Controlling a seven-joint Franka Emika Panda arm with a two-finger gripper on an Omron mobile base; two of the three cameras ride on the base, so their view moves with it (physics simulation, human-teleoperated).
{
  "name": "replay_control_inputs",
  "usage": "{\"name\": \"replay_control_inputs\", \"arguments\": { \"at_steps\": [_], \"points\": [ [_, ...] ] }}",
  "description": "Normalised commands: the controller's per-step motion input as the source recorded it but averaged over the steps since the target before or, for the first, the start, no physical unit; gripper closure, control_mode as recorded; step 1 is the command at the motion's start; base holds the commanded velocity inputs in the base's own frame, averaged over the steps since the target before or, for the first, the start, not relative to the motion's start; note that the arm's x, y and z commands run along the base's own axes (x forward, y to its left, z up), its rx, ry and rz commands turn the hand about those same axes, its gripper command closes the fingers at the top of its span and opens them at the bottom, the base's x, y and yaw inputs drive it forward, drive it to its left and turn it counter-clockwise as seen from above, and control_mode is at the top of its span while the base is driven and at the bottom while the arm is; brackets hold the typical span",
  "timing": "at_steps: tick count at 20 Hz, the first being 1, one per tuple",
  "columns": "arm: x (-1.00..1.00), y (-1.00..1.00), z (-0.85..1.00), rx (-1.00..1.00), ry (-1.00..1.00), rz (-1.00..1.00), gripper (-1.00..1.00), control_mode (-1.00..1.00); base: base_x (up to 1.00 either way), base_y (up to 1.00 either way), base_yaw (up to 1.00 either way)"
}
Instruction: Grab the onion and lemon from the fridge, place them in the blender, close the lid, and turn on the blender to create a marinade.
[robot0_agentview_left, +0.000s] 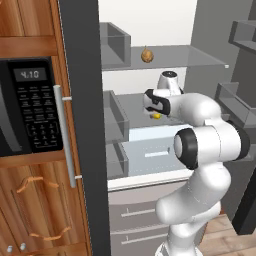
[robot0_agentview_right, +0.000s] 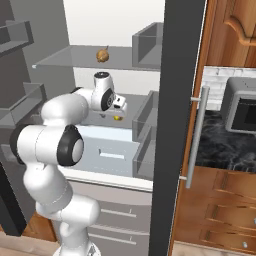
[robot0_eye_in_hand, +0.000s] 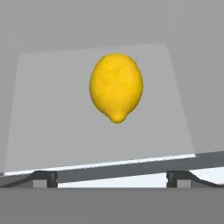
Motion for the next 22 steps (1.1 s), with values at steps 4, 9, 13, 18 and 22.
{"name": "replay_control_inputs", "arguments": {
  "at_steps": [4,9,13,18,22],
  "points": [
    [0.13,-0.24,-0.22,0.00,0.00,0.00,-1.00,-1.00,0.00,0.00,0.00],
    [0.36,-0.06,-0.23,0.00,0.00,0.02,-1.00,-1.00,0.00,0.00,0.00],
    [0.27,0.00,-0.22,0.00,0.00,0.05,-1.00,-1.00,0.00,0.00,0.00],
    [0.25,0.00,-0.18,0.00,0.00,0.06,-1.00,-1.00,0.00,0.00,0.00],
    [0.40,0.00,-0.14,0.00,0.00,0.06,-1.00,-1.00,0.00,0.00,0.00]
  ]
}}
